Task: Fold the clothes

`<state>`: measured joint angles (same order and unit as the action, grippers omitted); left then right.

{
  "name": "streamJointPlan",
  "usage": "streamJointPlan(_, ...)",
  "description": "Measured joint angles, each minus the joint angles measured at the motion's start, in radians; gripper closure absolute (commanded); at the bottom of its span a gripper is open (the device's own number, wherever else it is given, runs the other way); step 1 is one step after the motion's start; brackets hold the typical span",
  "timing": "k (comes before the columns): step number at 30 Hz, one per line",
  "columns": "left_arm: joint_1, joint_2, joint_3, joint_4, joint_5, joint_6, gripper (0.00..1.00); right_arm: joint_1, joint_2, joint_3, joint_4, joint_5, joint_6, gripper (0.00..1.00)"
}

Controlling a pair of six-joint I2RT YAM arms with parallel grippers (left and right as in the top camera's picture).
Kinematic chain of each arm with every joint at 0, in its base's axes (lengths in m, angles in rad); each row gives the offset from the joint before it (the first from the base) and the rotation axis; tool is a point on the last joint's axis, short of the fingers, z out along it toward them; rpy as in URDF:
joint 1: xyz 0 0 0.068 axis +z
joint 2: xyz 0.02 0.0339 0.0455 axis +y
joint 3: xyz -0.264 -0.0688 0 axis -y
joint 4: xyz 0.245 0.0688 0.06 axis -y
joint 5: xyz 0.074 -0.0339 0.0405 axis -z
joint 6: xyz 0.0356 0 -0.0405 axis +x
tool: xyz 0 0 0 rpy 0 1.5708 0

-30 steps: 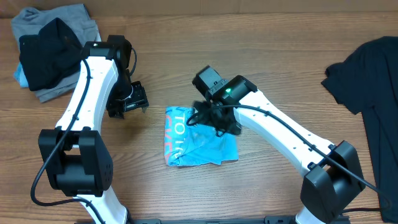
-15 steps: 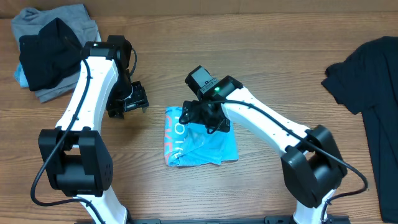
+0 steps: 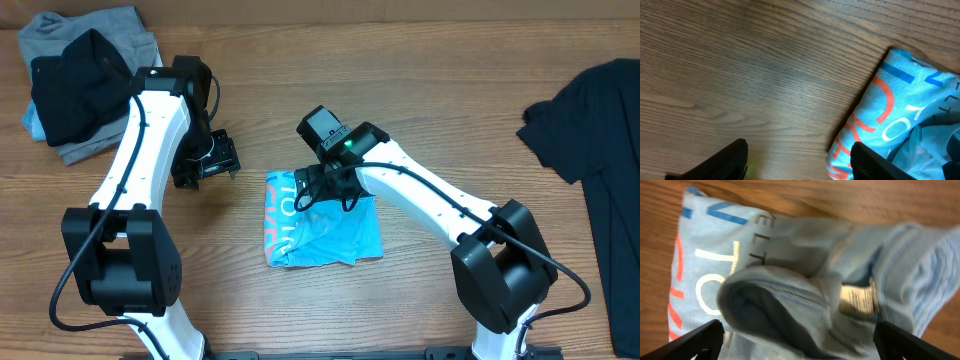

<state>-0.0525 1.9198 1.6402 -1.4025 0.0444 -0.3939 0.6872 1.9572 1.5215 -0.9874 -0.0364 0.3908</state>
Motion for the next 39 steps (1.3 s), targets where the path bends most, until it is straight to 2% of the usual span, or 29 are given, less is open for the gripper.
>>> streamJointPlan(6,0.000,0.000,0.000,0.000,0.000,0.000,0.30,0.001,0.000,0.000,0.013,-0.046,-0.116,0.01)
streamJointPlan(10,0.000,0.000,0.000,0.000,0.000,0.000,0.30,0.015,0.000,0.000,0.014,-0.069,-0.145,0.14)
streamJointPlan(14,0.000,0.000,0.000,0.000,0.000,0.000,0.27,0.052,0.000,-0.006,0.020,-0.080,-0.156,0.20)
streamJointPlan(19,0.000,0.000,0.000,0.000,0.000,0.000,0.26,0.066,0.000,-0.024,0.024,-0.087,-0.159,0.48)
streamJointPlan(25,0.000,0.000,0.000,0.000,0.000,0.000,0.25,0.066,0.000,-0.025,0.014,-0.081,-0.140,0.92)
streamJointPlan(26,0.000,0.000,0.000,0.000,0.000,0.000,0.24,0.066,0.000,-0.025,-0.002,-0.067,-0.140,0.96)
streamJointPlan(34,0.000,0.000,0.000,0.000,0.000,0.000,0.24,0.066,0.000,-0.026,-0.064,0.003,-0.088,0.96)
streamJointPlan(37,0.000,0.000,0.000,0.001,0.000,0.000,0.24,0.066,0.000,-0.026,-0.063,0.012,-0.080,0.85)
streamJointPlan(39,0.000,0.000,0.000,0.001,0.000,0.000,0.24,0.066,0.000,-0.026,-0.059,0.018,-0.078,0.74)
